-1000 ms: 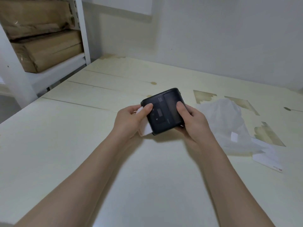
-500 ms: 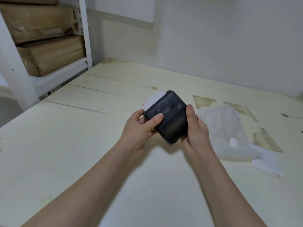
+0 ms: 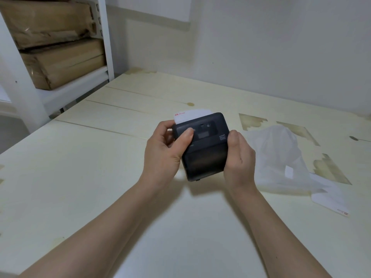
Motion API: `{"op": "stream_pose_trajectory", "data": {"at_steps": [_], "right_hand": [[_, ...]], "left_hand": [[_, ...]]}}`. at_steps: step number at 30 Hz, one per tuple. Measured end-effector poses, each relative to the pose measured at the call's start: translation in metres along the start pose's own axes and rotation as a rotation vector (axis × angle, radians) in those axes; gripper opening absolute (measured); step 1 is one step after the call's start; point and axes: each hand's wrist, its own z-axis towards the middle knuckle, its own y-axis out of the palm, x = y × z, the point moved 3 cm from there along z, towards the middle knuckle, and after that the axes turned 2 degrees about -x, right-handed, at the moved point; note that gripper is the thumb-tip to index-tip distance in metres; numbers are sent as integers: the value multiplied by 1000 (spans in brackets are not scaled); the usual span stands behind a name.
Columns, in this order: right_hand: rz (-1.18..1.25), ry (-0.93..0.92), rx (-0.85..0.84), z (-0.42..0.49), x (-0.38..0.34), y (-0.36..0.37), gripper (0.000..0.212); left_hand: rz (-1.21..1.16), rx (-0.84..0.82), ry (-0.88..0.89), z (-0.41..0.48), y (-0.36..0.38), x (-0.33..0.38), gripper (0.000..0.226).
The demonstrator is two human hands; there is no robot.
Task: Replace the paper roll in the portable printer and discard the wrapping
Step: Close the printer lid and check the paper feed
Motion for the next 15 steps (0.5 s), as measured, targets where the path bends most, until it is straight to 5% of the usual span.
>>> {"op": "stream_pose_trajectory", "data": {"at_steps": [3,6,11,15], "right_hand": [[0,20,-15,-2,0,1,44],[44,254,-56,1,9,5,57],[530,652,-220,-1,15,21,93],[615,691,-241,-7,13,28,67]], "left_hand": [[6,19,-5,0,0,0,12],[-16,62,-80,2,2,-6,16],[-157,183,-241,5,4,-16,49],[-173,110,-351,8,-1,-17,84]]}}
